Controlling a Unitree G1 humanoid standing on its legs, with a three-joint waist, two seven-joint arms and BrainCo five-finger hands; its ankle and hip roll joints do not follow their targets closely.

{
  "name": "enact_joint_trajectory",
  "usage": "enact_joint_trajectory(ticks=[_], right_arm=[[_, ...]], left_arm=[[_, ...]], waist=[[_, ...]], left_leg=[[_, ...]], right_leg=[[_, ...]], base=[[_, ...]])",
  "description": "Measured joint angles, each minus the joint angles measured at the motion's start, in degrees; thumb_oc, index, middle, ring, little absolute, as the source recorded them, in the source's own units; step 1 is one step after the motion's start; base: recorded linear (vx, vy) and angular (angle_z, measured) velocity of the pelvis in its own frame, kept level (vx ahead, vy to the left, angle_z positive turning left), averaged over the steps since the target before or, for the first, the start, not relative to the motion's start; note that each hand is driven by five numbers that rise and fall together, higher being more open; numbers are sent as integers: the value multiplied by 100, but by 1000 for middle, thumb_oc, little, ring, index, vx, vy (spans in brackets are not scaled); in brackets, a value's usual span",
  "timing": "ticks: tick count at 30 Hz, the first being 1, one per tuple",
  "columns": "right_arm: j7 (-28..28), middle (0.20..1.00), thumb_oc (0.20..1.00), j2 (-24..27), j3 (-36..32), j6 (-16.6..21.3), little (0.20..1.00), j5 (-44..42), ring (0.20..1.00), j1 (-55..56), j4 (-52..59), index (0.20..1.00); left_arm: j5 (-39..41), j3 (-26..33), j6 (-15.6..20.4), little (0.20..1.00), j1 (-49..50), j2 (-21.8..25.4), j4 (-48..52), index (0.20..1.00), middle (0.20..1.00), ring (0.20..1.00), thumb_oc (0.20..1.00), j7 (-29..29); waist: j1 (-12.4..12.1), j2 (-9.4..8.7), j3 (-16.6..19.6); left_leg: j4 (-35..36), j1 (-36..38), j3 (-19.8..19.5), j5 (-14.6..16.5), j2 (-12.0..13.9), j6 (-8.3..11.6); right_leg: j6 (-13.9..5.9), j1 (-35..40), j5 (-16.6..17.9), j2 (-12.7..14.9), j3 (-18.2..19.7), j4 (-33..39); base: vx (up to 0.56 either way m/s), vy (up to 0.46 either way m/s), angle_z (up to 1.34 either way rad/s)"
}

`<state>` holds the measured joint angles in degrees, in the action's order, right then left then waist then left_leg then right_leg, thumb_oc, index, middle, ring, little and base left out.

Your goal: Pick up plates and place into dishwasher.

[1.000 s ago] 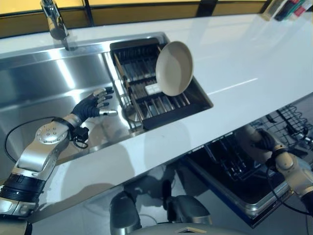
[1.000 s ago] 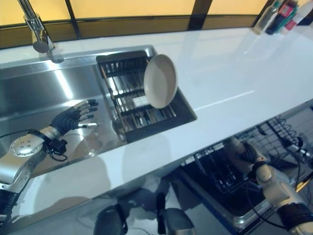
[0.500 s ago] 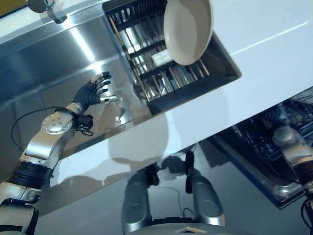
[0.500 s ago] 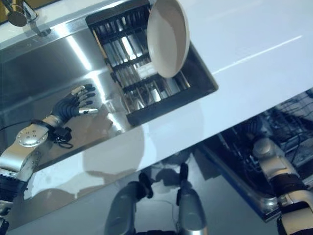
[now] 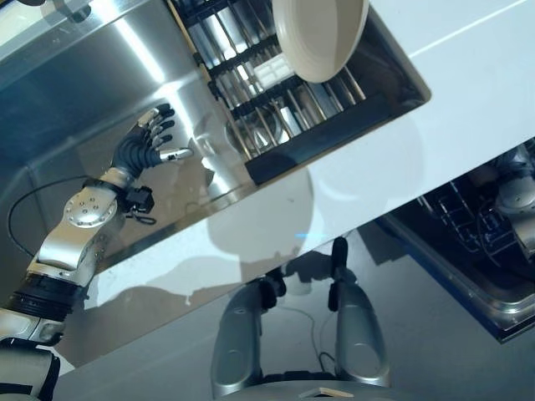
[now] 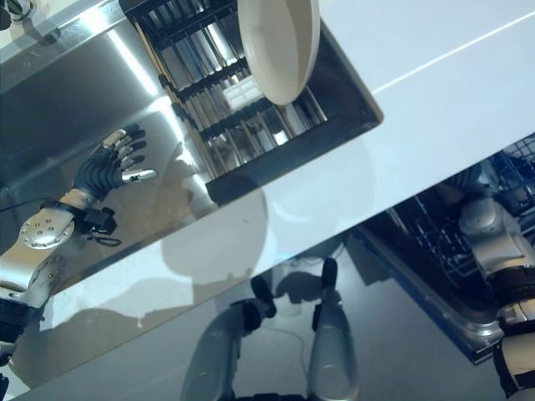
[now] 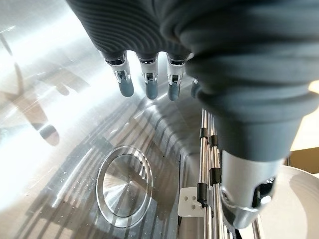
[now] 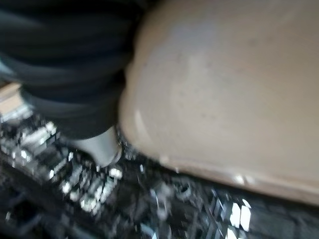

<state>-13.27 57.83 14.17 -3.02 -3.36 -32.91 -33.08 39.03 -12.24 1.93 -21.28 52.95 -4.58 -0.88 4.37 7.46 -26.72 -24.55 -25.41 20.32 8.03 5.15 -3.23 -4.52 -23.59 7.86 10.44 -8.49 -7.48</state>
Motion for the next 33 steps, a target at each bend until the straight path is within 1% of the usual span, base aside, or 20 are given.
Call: enact_joint_trajectory(ticks=[5, 9, 13, 17, 19, 22, 27, 31, 33], right_arm=[[-220, 1000, 1000, -18, -115, 5, 1000, -157, 1000, -14, -4, 1000], [-271, 1000, 1000, -152, -242, 5, 1000, -306, 1000, 88, -144, 1000], [-294, 1000, 1000, -329, -359, 12, 1000, -314, 1000, 343, -212, 1000], [-440, 1000, 1000, -595, -710, 58, 1000, -602, 1000, 807, -193, 1000], [-493, 1000, 1000, -742, -954, 68, 1000, -637, 1000, 1012, -135, 1000], [-513, 1000, 1000, -846, -1056, 114, 1000, -632, 1000, 1317, -100, 1000], [-650, 1000, 1000, -1060, -1275, 141, 1000, -631, 1000, 1784, 16, 1000], [-651, 1000, 1000, -1317, -1501, 56, 1000, -621, 1000, 2337, 386, 1000], [-651, 1000, 1000, -1502, -1825, 31, 1000, -553, 1000, 2696, 654, 1000]], left_arm=[[0, 1, 4, 1000, 2, -73, 12, 1000, 1000, 1000, 1000, -36], [-26, 3, 4, 1000, 4, -273, -49, 1000, 1000, 1000, 1000, -37], [-128, 9, 1, 1000, 35, -449, -96, 1000, 1000, 1000, 1000, -31], [-225, 37, -6, 1000, 129, -518, -90, 1000, 1000, 1000, 1000, -4], [-227, 128, -9, 1000, 229, -523, -82, 1000, 1000, 1000, 1000, 56], [-250, 304, -10, 1000, 404, -591, -84, 1000, 1000, 1000, 1000, 140], [-353, 438, -12, 1000, 639, -711, -95, 1000, 1000, 1000, 1000, 267], [-461, 700, -11, 1000, 889, -1098, -116, 1000, 1000, 1000, 1000, 443], [-470, 844, -33, 1000, 1044, -1210, -99, 1000, 1000, 1000, 1000, 536]], waist=[[-28, 22, 13], [-52, 9, 3], [-53, -107, -70], [-40, -250, -149], [-15, -322, -186], [90, -400, -220], [186, -469, -246], [207, -519, -235], [231, -535, -226]], left_leg=[[59, 17, 6, -48, -22, -63], [120, 218, 16, -56, -49, -65], [250, 590, 20, -50, -110, -56], [341, 968, 21, -11, -113, -1], [395, 1119, 21, 12, -104, 26], [440, 1336, 11, 47, -88, 54], [575, 1700, 29, 70, -109, 90], [821, 2194, 154, 92, -152, 130], [918, 2376, 161, 102, -175, 150]], right_leg=[[-8, -10, 6, 9, -1, -46], [-39, 186, -15, 27, -14, -33], [-86, 509, -81, 59, -25, -13], [-94, 935, -88, 32, -46, 164], [-96, 1100, -90, 10, -48, 229], [-100, 1385, -87, -17, -99, 366], [-115, 1771, -87, -29, -129, 531], [-147, 2241, -82, -28, -133, 777], [-155, 2436, -86, -37, -136, 884]], base=[[-48, 54, 2], [-26, 49, 4], [-7, 50, 4], [16, 36, 0], [16, 32, -2], [12, 40, 3], [41, 77, 0], [93, 84, -5], [92, 69, -1]])
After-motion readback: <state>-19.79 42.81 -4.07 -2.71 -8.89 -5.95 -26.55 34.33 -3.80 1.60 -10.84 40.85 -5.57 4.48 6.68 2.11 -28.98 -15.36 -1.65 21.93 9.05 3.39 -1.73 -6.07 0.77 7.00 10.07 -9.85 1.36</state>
